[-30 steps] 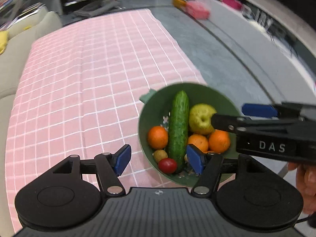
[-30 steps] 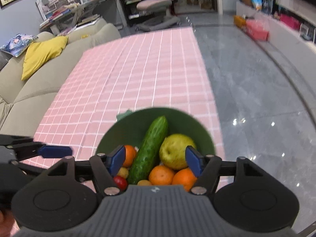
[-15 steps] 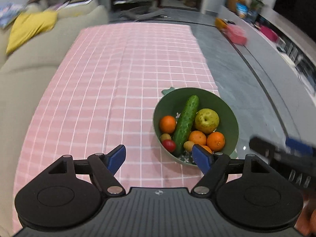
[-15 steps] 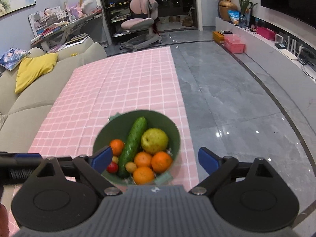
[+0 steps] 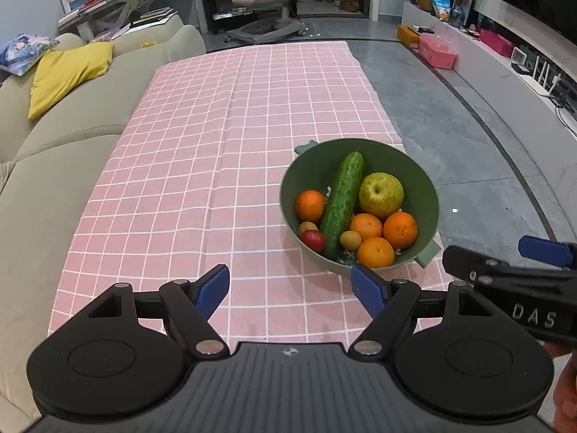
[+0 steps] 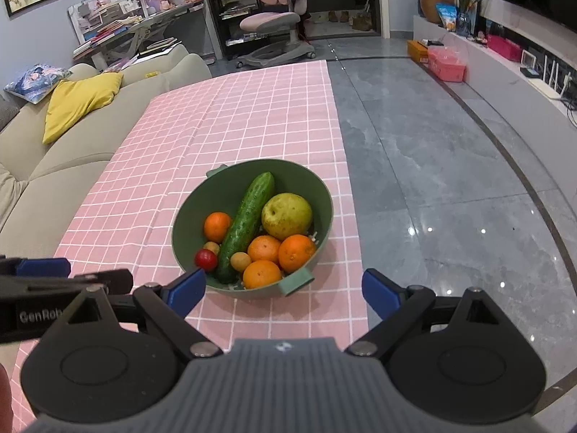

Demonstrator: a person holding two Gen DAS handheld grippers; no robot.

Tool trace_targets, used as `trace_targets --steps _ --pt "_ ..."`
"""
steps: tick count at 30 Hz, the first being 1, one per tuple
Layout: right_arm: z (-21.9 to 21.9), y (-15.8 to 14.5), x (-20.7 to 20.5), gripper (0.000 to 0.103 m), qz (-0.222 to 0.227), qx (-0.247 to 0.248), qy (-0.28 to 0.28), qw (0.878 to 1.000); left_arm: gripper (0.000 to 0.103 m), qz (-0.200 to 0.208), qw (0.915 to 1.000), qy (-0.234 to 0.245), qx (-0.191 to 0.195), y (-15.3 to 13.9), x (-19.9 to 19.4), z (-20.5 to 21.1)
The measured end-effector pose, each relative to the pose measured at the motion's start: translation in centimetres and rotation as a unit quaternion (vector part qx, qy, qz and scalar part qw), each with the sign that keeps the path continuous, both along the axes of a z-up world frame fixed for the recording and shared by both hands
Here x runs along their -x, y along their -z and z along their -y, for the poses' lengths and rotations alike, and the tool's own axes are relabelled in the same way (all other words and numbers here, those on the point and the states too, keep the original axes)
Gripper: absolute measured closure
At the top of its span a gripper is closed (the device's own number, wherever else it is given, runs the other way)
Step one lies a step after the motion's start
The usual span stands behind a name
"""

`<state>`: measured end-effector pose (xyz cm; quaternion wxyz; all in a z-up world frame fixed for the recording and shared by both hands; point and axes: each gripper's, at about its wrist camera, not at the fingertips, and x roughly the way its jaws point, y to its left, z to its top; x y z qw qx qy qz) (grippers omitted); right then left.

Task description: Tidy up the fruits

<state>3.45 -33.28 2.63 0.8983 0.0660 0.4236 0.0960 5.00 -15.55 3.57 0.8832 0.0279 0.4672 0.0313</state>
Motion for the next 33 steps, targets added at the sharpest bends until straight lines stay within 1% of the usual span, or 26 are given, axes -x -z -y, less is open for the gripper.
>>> trace_targets --steps 9,33 --pt "0.9 -0.2 0.4 0.013 0.001 -0.014 0.004 1.0 0.014 0.01 0.9998 0.007 -0.017 -0.9 0.5 1.2" --pt "1.2 -0.1 0.5 0.013 0.0 -0.019 0.001 1.0 0.014 0.006 0.9998 0.005 -0.02 -1.2 0.7 1.3"
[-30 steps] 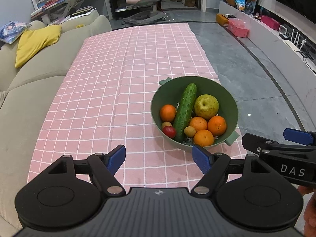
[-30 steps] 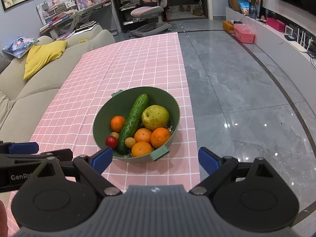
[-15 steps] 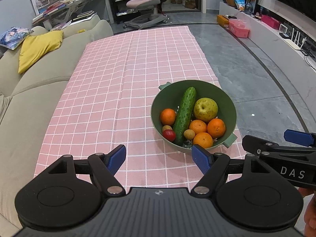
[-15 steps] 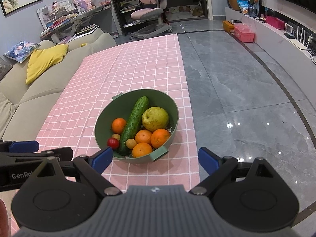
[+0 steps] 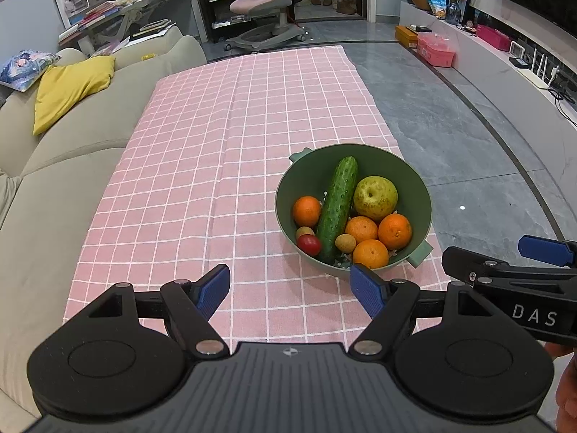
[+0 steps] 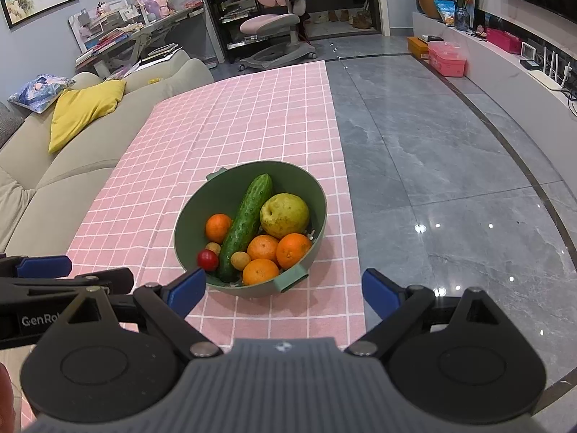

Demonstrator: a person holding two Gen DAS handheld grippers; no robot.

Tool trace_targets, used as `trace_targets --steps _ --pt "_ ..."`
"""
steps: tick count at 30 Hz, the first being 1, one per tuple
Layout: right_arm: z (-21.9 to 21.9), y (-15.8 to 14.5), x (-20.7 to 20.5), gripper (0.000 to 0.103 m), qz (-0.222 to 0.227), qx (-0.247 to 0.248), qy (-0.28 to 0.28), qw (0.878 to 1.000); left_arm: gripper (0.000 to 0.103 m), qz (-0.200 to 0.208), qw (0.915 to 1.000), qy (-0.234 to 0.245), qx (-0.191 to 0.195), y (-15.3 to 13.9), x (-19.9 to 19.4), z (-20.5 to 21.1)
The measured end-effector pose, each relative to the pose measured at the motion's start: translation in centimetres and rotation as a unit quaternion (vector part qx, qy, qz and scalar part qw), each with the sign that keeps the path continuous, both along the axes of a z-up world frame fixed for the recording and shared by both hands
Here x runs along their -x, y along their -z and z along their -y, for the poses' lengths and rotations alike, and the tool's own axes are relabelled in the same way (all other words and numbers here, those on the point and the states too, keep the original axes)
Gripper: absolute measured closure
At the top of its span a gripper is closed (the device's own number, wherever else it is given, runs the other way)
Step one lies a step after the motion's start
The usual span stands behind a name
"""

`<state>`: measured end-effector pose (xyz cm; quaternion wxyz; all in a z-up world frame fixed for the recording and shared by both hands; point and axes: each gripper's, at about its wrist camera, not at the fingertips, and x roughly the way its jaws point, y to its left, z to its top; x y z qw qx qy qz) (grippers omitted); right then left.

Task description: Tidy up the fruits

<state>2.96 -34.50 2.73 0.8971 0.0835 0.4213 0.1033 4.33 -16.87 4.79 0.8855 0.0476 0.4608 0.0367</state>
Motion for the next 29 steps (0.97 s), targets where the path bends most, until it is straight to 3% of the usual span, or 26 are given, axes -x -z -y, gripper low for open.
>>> trace_targets --steps 29 --pt "0.03 -0.1 -0.2 0.013 -0.006 0.01 0.011 1.0 0.014 -0.001 0.9999 0.012 0.0 0.59 -0.81 0.49"
